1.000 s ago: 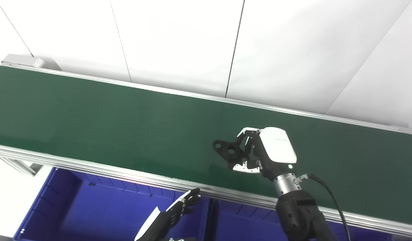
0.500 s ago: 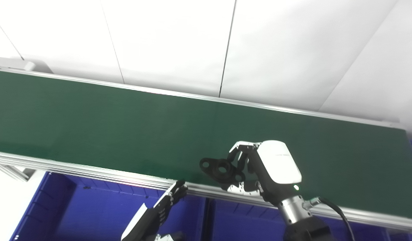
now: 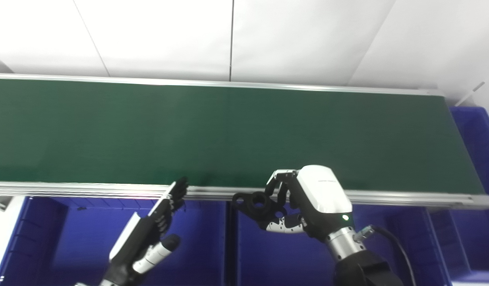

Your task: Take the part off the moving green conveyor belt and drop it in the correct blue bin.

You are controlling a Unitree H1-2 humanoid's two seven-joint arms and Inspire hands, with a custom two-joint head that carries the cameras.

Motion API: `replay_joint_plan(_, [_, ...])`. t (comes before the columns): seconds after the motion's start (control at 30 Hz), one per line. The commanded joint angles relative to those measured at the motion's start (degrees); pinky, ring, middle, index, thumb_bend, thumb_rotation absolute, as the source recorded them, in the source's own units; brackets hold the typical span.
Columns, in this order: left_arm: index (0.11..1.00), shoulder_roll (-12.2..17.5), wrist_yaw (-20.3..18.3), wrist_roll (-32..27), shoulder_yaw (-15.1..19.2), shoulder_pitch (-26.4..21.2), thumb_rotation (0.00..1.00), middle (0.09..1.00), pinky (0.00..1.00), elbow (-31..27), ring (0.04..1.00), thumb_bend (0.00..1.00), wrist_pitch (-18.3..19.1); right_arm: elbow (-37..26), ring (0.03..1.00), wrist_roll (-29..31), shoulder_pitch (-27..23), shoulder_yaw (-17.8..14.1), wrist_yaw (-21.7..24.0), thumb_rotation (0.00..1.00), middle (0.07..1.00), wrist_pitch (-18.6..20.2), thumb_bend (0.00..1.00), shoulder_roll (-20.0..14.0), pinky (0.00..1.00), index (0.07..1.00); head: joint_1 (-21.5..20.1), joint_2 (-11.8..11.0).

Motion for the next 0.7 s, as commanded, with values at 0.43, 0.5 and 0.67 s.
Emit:
replay_joint_plan(0.43, [1.0, -0.41, -0.24, -1.46, 0.21, -0.61, 0.73, 0.973, 1.0, -3.37, 0.998, 0.73, 1.72, 4.11, 0.244, -10.5, -1.81, -1.58, 12.6, 0.13, 0.352, -0.37, 0.51, 0.33, 0.17, 0.491, 0.76, 1.37])
replay_joint_plan(0.5, [1.0, -0.73, -0.05, -1.43, 0.15, -0.52, 0.72, 0.969, 1.0, -3.64, 0.998, 0.74, 1.99, 4.38, 0.235, -12.46, -1.9, -1.65, 14.49, 0.03, 0.446, -0.4, 0.52, 0.46, 0.16, 0.491, 0.88, 1.53])
replay_joint_plan(0.67, [1.0, -0.89, -0.34, -1.57, 0.15, -0.5, 0.73, 0.974, 1.0, -4.06, 1.0, 0.74, 2.36, 4.11, 0.375, -17.67, -3.1, -1.99, 23.98, 0.27, 0.536, -1.03, 0.77, 1.24, 0.26, 0.679, 1.27, 1.42])
